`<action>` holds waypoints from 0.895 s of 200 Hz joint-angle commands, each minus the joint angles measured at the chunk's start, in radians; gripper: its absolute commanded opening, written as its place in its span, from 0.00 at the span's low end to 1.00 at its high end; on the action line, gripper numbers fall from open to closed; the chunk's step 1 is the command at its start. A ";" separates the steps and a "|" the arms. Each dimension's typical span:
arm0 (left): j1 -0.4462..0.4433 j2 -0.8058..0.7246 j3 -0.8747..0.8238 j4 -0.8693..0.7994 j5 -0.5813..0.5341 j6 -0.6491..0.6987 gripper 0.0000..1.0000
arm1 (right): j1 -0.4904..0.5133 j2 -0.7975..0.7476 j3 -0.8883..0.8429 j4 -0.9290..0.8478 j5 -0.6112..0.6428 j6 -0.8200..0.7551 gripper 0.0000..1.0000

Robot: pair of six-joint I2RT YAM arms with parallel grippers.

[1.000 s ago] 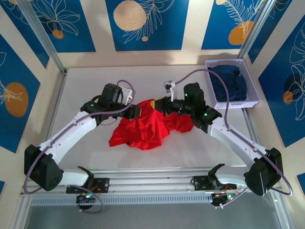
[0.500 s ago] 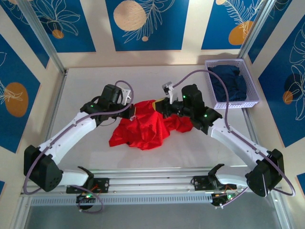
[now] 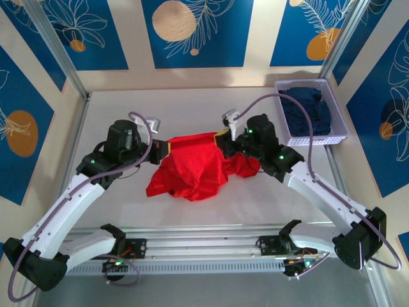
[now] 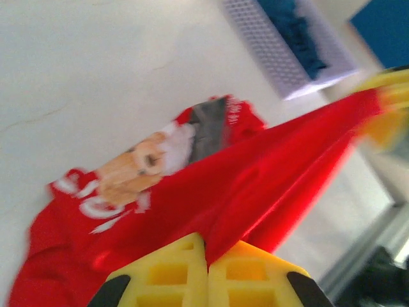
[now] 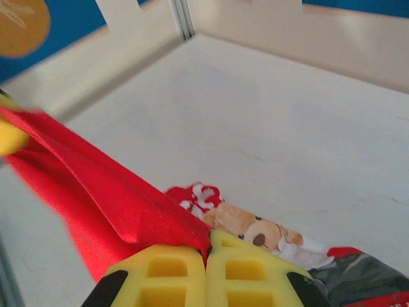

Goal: Fold the inside-out t-shirt

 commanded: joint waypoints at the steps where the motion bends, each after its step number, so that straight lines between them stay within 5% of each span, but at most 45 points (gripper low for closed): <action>1: 0.015 0.021 -0.034 -0.118 -0.202 0.015 0.00 | -0.048 -0.054 -0.024 0.080 -0.154 0.117 0.00; 46: 0.014 0.044 -0.085 -0.038 -0.047 0.018 0.10 | -0.055 -0.035 -0.051 0.148 -0.271 0.147 0.00; 89: 0.014 0.042 -0.093 -0.025 -0.056 0.013 0.20 | -0.061 -0.007 -0.045 0.105 -0.363 0.088 0.00; 121: 0.015 0.054 -0.087 -0.066 -0.158 0.022 0.11 | -0.086 -0.007 -0.057 0.122 -0.450 0.106 0.00; 179: 0.014 0.053 -0.126 -0.063 -0.114 0.043 0.05 | -0.174 -0.021 -0.094 0.227 -0.517 0.273 0.01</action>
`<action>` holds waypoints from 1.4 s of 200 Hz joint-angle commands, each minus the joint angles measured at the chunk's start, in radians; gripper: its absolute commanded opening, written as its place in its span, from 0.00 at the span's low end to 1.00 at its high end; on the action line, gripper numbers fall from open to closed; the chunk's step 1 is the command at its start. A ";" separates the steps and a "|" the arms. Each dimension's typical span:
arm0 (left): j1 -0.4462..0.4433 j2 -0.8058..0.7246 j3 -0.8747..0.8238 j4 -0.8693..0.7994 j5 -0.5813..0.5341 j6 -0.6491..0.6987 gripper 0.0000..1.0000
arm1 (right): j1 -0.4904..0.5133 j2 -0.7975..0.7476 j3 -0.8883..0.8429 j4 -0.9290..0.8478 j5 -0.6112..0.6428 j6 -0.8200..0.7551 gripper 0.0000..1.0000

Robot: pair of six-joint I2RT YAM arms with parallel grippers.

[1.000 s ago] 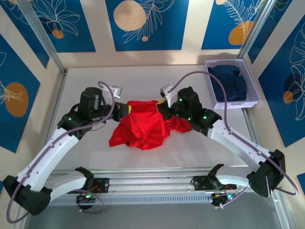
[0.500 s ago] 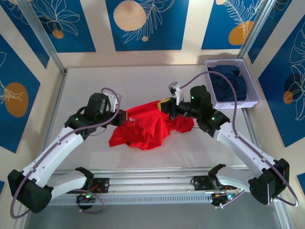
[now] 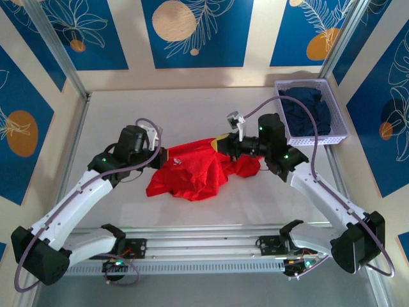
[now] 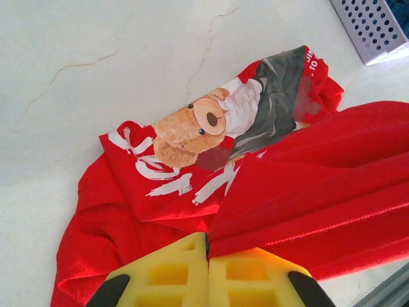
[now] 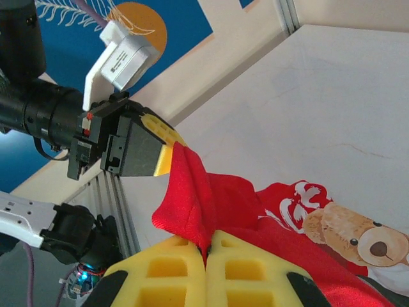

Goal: Fold the inside-out t-shirt

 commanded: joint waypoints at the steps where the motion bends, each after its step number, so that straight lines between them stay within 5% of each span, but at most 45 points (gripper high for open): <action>1: 0.015 0.005 -0.040 -0.055 -0.030 0.028 0.06 | -0.053 -0.019 -0.018 0.114 -0.061 0.113 0.01; 51: 0.011 0.005 -0.120 0.125 0.345 0.024 0.06 | -0.066 0.019 -0.034 0.148 -0.032 0.236 0.04; 95: -0.018 0.018 -0.143 0.172 0.443 0.034 0.03 | -0.069 0.048 -0.039 0.095 0.054 0.282 0.05; 179: -0.124 0.124 -0.113 0.115 0.381 0.101 0.07 | -0.117 0.113 0.047 -0.127 0.060 0.240 0.02; 236: -0.149 0.217 -0.081 0.051 0.263 0.123 0.05 | -0.179 0.120 0.014 -0.041 -0.062 0.296 0.00; 280: -0.150 0.108 -0.104 0.149 0.221 0.095 0.03 | -0.179 0.131 -0.002 -0.021 -0.106 0.227 0.00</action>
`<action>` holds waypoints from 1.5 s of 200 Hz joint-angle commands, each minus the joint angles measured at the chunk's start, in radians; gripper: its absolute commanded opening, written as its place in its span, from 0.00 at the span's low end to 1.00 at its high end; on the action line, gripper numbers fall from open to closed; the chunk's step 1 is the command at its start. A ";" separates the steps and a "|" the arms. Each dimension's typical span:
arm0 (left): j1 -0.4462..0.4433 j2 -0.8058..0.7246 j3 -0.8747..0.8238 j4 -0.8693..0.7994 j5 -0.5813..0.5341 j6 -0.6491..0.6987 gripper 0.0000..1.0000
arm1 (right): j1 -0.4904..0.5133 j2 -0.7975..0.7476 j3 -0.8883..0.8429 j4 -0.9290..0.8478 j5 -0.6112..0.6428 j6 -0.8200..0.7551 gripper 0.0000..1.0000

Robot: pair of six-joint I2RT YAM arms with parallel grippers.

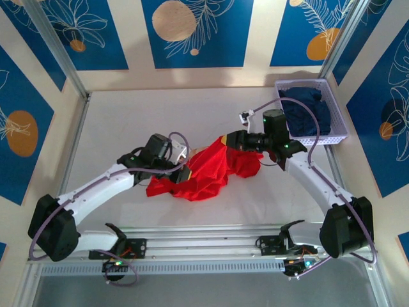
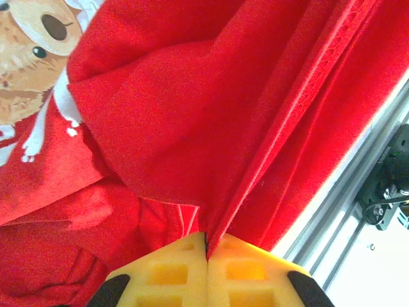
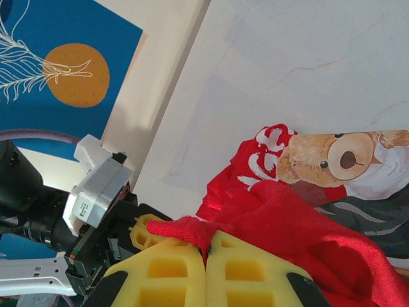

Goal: Fold the inside-out t-shirt

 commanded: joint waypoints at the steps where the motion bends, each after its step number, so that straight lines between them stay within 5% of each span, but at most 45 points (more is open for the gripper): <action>1: -0.008 -0.086 -0.008 0.004 -0.050 -0.001 0.03 | -0.015 -0.005 -0.006 0.055 -0.033 -0.043 0.00; 83: -0.004 -0.280 -0.056 0.062 -0.185 0.016 0.26 | 0.032 -0.068 0.038 0.062 -0.075 -0.175 0.00; 144: -0.034 -0.206 -0.019 0.136 -0.084 0.021 0.44 | 0.059 -0.082 0.071 0.058 -0.085 -0.171 0.00; 202: -0.134 -0.094 0.024 0.135 -0.143 0.102 0.51 | 0.074 -0.073 0.087 0.060 -0.073 -0.166 0.00; 258: -0.132 -0.033 0.041 0.199 -0.213 0.060 0.31 | 0.087 -0.064 0.086 0.062 -0.076 -0.174 0.00; 300: -0.121 -0.038 0.052 0.229 -0.171 0.043 0.00 | 0.088 -0.075 0.082 0.016 -0.046 -0.237 0.00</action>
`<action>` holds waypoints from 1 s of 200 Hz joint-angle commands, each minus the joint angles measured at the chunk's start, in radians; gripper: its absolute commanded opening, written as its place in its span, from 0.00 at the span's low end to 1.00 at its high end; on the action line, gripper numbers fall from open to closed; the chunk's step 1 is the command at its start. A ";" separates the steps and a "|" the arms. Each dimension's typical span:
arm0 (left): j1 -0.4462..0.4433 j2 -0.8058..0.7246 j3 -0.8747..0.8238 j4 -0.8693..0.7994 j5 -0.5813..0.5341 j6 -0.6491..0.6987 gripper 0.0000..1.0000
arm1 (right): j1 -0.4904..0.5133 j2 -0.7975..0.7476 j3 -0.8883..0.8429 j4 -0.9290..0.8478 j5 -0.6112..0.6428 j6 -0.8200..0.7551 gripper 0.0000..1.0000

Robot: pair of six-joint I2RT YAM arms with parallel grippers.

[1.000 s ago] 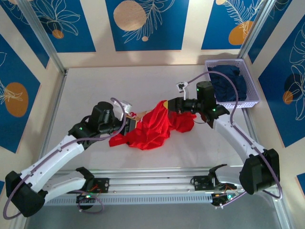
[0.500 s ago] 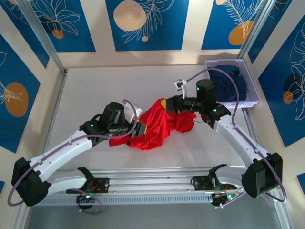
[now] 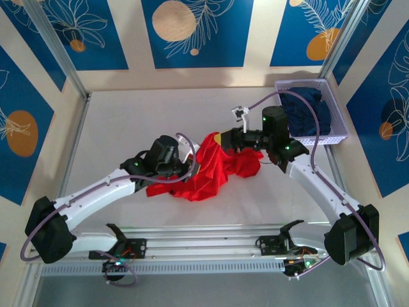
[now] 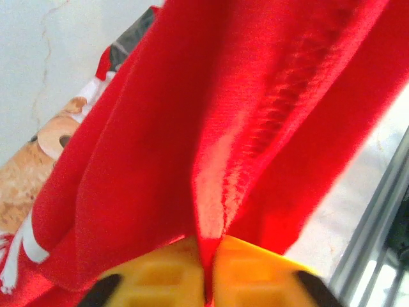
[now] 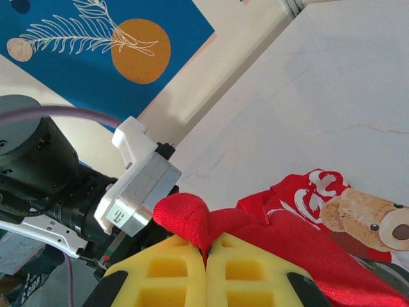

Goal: Fold the inside-out t-shirt

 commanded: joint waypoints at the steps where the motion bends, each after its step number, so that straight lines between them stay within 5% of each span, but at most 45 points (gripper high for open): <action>1: 0.008 -0.017 0.037 0.045 0.026 -0.006 0.00 | 0.003 -0.016 0.025 -0.034 0.013 -0.064 0.00; 52: 0.083 -0.272 -0.060 0.073 0.149 -0.075 0.00 | -0.006 -0.054 0.058 -0.138 0.261 -0.070 0.00; 112: 0.107 -0.325 -0.118 -0.043 0.110 -0.070 0.00 | -0.018 -0.059 0.052 -0.082 0.151 -0.046 0.00; 141: 0.098 -0.237 -0.122 -0.062 0.215 -0.045 0.00 | -0.027 -0.058 0.053 -0.046 0.110 -0.007 0.00; 170: 0.059 -0.178 -0.111 -0.044 0.287 -0.006 0.15 | -0.027 -0.049 0.053 -0.016 0.069 0.021 0.00; 200: 0.053 -0.195 -0.104 -0.030 0.239 0.005 0.29 | -0.026 -0.051 0.056 -0.041 0.058 0.004 0.00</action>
